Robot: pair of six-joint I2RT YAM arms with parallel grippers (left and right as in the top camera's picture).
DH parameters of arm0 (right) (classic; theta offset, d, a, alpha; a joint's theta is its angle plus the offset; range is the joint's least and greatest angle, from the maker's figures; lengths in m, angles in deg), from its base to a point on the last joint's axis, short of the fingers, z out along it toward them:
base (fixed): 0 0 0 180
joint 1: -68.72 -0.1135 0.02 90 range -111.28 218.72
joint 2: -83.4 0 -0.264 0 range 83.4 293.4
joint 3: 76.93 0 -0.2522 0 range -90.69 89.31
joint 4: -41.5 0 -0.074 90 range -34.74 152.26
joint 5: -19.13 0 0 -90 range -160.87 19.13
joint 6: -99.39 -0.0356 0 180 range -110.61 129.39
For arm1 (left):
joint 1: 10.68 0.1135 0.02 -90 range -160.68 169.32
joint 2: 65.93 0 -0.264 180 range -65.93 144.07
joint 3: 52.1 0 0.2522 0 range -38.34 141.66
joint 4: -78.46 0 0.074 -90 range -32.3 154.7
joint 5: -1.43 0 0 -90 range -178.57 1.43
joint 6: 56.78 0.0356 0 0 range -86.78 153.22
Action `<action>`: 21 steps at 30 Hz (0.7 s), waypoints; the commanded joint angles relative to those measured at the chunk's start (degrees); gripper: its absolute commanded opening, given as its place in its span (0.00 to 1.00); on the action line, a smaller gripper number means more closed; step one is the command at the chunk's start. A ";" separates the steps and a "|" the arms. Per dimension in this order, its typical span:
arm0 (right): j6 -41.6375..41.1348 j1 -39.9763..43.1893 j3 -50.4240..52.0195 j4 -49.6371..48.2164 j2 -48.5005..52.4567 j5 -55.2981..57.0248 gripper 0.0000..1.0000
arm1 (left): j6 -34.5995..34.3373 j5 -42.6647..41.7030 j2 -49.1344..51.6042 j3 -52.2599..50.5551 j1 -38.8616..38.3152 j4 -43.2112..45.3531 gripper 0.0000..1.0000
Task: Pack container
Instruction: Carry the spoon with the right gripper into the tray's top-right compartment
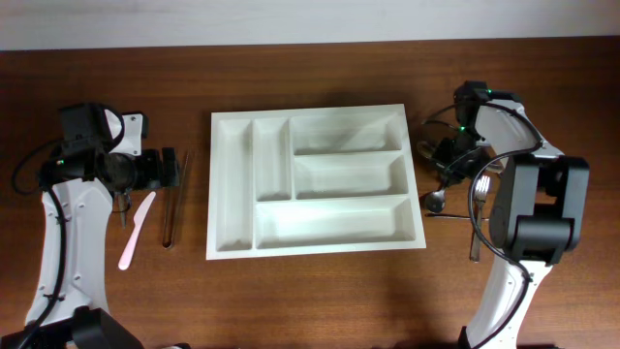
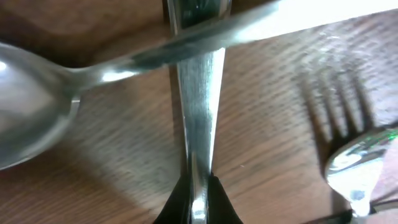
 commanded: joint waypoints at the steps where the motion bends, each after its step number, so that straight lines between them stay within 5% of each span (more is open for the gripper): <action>1: 2.12 1.31 -1.40 0.68 -3.34 0.50 0.04 | 0.94 0.00 0.31 1.22 0.35 -0.04 0.99; 12: 10.36 1.09 -3.96 4.15 -18.08 -2.95 0.04 | 0.94 0.00 0.31 1.22 0.35 -0.04 0.99; 21: 11.72 1.09 -3.96 5.01 -20.79 -4.37 0.04 | 0.94 0.00 0.31 1.22 0.35 -0.04 0.99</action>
